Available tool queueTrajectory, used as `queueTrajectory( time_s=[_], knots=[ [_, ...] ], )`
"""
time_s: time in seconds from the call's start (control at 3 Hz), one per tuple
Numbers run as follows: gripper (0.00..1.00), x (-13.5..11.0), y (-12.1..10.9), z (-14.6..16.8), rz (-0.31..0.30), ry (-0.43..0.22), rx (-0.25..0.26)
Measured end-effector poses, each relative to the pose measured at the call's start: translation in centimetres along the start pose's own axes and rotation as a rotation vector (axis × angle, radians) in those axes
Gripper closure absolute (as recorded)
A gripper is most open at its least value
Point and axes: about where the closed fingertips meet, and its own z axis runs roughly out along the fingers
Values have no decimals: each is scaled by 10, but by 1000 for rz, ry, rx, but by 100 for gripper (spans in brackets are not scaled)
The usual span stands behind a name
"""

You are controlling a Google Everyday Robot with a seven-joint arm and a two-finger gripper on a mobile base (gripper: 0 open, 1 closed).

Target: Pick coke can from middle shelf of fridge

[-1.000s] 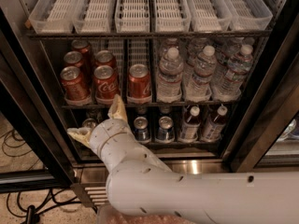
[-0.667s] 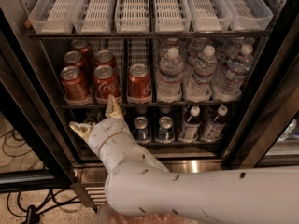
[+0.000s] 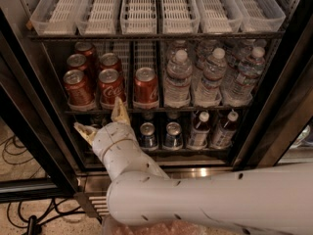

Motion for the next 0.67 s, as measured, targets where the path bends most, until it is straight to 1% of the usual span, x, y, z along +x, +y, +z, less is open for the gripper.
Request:
queueTrajectory(
  time_s=[0.67],
  knots=[
    [30, -1, -5, 14, 1, -30, 57]
  ],
)
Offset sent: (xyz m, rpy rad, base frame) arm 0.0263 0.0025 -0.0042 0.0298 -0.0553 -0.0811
